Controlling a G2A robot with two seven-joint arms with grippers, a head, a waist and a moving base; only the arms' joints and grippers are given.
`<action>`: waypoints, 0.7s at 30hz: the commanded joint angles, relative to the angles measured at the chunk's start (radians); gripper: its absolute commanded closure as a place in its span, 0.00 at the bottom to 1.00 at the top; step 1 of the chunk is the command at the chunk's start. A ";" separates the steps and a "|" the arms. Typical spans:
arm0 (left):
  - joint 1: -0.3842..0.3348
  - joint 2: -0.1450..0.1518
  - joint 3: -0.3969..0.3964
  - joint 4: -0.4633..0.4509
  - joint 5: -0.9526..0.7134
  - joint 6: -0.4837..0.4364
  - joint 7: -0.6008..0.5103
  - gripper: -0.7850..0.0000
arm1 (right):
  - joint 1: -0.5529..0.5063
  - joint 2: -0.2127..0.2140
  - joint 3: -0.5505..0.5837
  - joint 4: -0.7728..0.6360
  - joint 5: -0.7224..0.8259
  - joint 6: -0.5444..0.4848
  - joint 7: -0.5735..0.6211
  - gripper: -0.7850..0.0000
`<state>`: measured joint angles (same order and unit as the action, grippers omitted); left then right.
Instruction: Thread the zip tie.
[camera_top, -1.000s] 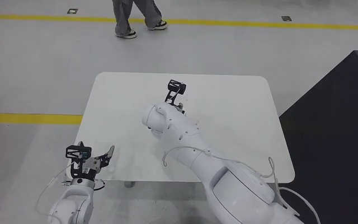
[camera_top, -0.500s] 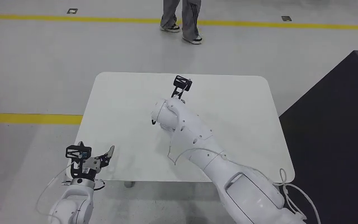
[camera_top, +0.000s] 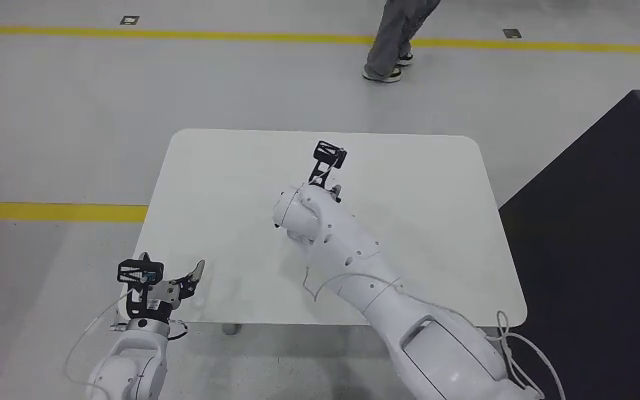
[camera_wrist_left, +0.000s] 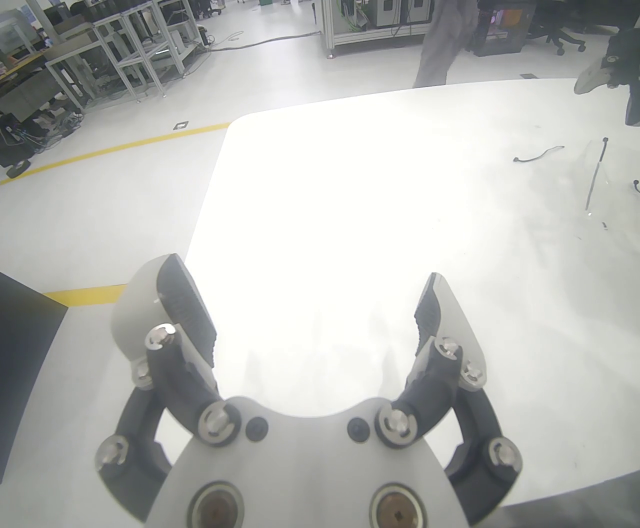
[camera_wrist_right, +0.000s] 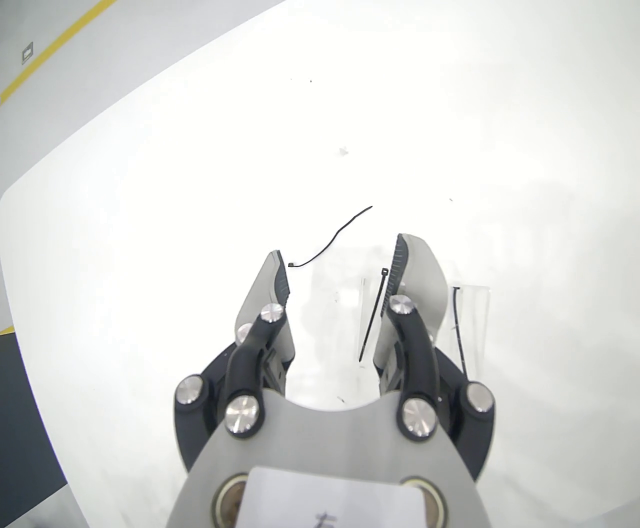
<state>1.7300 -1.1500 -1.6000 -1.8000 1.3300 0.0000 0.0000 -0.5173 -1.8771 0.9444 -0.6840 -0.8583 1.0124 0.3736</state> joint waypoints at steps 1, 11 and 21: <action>0.000 0.000 0.000 0.000 0.000 0.000 0.000 0.00 | -0.004 -0.010 0.010 0.015 -0.009 0.000 -0.025 0.74; 0.000 0.000 0.000 0.000 0.000 0.000 0.000 0.00 | -0.007 -0.084 0.092 0.129 -0.046 0.000 -0.165 0.75; 0.000 0.000 0.000 0.000 0.000 0.000 0.000 0.00 | -0.009 -0.133 0.114 0.214 -0.010 0.000 -0.267 0.65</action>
<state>1.7300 -1.1500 -1.6000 -1.8000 1.3300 0.0000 0.0000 -0.5289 -2.0083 1.0632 -0.4787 -0.8747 1.0123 0.1101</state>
